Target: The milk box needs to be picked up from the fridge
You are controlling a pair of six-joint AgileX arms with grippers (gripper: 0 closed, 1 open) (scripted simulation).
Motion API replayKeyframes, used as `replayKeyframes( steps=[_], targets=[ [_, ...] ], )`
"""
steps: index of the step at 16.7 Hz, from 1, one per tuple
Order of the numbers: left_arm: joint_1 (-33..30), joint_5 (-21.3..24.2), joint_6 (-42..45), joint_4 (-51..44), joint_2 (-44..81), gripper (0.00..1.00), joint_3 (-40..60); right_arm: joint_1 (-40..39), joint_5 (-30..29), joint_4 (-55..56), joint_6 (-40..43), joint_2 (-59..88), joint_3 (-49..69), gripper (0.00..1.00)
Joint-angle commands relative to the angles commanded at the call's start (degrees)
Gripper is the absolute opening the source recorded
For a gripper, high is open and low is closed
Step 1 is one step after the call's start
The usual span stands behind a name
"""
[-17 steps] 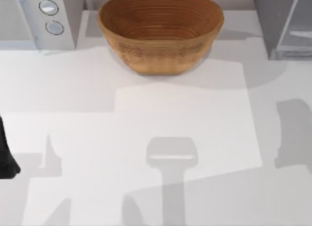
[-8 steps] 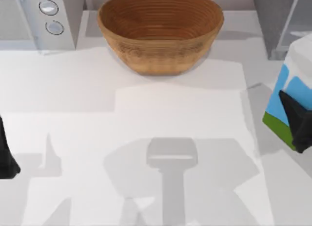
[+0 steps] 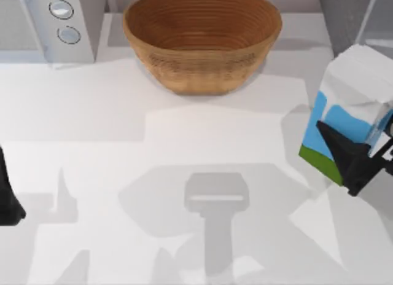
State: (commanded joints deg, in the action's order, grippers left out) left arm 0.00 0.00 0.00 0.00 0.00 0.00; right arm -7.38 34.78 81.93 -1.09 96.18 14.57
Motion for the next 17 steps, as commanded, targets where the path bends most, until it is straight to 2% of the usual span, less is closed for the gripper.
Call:
replayKeyframes(
  steps=[8, 17],
  targets=[
    [0.0, 0.0, 0.0, 0.0, 0.0, 1.0, 0.0, -0.2, 0.1, 1.3, 0.0, 1.9, 0.5, 0.0],
    [0.0, 0.0, 0.0, 0.0, 0.0, 1.0, 0.0, -6.6, -6.3, 9.2, 0.2, 18.9, 9.6, 0.0]
  ],
)
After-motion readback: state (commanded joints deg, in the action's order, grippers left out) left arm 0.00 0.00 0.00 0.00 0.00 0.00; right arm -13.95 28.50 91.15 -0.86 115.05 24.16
